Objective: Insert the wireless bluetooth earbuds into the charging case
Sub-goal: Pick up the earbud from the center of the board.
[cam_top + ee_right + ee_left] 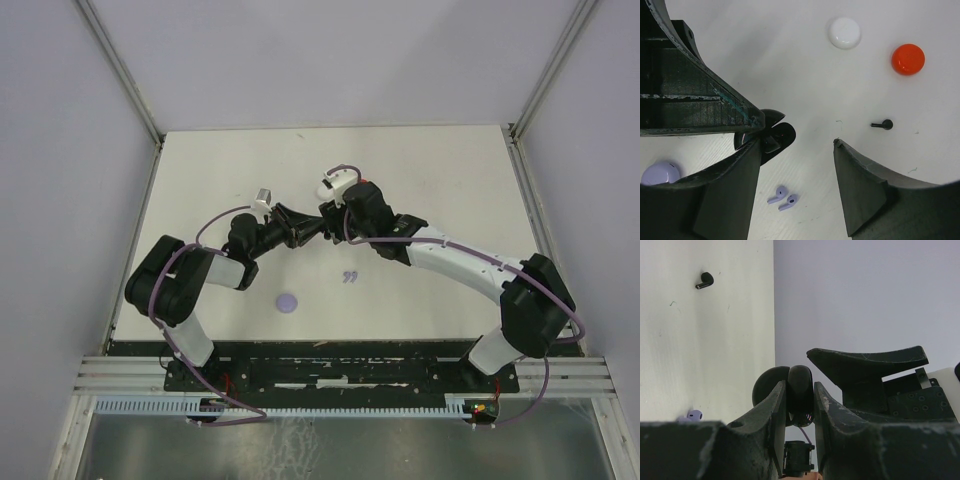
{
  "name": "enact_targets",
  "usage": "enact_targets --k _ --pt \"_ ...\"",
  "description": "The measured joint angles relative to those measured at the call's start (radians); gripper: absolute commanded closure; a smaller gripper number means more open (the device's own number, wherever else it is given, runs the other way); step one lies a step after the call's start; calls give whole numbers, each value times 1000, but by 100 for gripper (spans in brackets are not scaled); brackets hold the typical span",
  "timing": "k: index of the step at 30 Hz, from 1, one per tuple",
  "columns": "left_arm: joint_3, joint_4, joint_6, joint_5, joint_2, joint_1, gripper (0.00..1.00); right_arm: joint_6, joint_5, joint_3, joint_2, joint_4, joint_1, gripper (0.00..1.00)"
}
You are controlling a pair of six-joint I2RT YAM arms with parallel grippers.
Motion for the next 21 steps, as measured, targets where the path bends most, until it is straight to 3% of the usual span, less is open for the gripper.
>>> enact_targets --k 21 --pt "-4 35 0 3 0 0 97 -19 -1 2 -27 30 -1 32"
